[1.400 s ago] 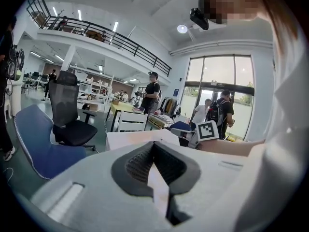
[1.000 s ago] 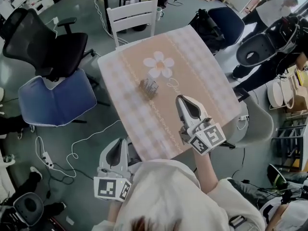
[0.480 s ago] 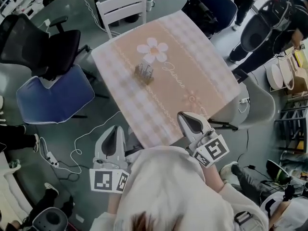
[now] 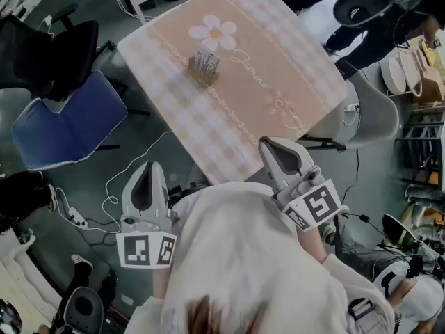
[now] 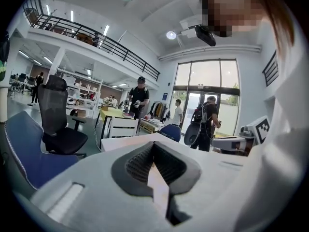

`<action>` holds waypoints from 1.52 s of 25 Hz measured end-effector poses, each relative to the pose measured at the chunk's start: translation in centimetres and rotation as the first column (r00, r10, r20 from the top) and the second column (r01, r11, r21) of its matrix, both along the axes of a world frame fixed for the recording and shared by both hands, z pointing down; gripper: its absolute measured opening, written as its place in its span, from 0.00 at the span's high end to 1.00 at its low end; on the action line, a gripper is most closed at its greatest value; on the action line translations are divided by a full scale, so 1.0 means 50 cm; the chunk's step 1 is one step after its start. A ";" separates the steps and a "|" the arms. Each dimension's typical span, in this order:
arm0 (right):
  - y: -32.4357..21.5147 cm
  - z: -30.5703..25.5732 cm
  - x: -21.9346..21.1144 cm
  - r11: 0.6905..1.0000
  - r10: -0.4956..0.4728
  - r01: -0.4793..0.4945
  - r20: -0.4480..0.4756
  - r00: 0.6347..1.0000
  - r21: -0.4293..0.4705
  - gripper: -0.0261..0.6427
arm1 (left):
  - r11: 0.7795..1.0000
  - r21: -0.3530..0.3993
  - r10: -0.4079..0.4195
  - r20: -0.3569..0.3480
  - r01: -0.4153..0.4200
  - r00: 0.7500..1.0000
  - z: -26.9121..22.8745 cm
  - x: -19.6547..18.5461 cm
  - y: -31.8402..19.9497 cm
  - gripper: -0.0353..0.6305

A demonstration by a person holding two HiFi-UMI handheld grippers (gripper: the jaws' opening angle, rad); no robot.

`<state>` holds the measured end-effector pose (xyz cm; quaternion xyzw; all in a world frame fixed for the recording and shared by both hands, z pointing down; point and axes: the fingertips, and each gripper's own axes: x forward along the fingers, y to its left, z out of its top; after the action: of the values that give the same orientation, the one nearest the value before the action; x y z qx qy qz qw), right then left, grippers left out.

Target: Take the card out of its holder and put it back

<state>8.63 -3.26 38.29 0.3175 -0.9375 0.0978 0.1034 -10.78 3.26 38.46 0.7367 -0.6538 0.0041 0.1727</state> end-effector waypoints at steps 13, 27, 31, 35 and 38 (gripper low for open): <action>0.089 -0.004 -0.028 0.995 0.087 -0.090 -0.060 0.994 -0.045 0.96 | 0.988 0.005 0.154 -0.024 -0.154 0.988 -0.023 -0.012 0.017 0.95; 0.150 0.017 -0.061 0.989 0.134 -0.136 -0.038 0.990 -0.051 0.96 | 0.977 0.014 0.211 0.011 -0.211 0.977 -0.025 -0.039 0.056 0.95; 0.163 0.023 -0.072 0.991 0.123 -0.125 -0.028 0.992 -0.052 0.96 | 0.974 0.026 0.223 0.014 -0.224 0.975 -0.026 -0.034 0.067 0.95; 0.173 0.019 -0.085 0.993 0.108 -0.109 -0.017 0.994 -0.050 0.96 | 0.972 0.033 0.232 0.011 -0.232 0.973 -0.027 -0.028 0.076 0.95; 0.176 0.022 -0.091 0.995 0.094 -0.095 -0.032 0.995 -0.037 0.96 | 0.973 0.036 0.228 0.007 -0.228 0.974 -0.024 -0.030 0.083 0.95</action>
<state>4.07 5.53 39.39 0.3608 -0.9178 0.1157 0.1189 -12.29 7.41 37.25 0.8100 -0.5651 0.0131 0.1566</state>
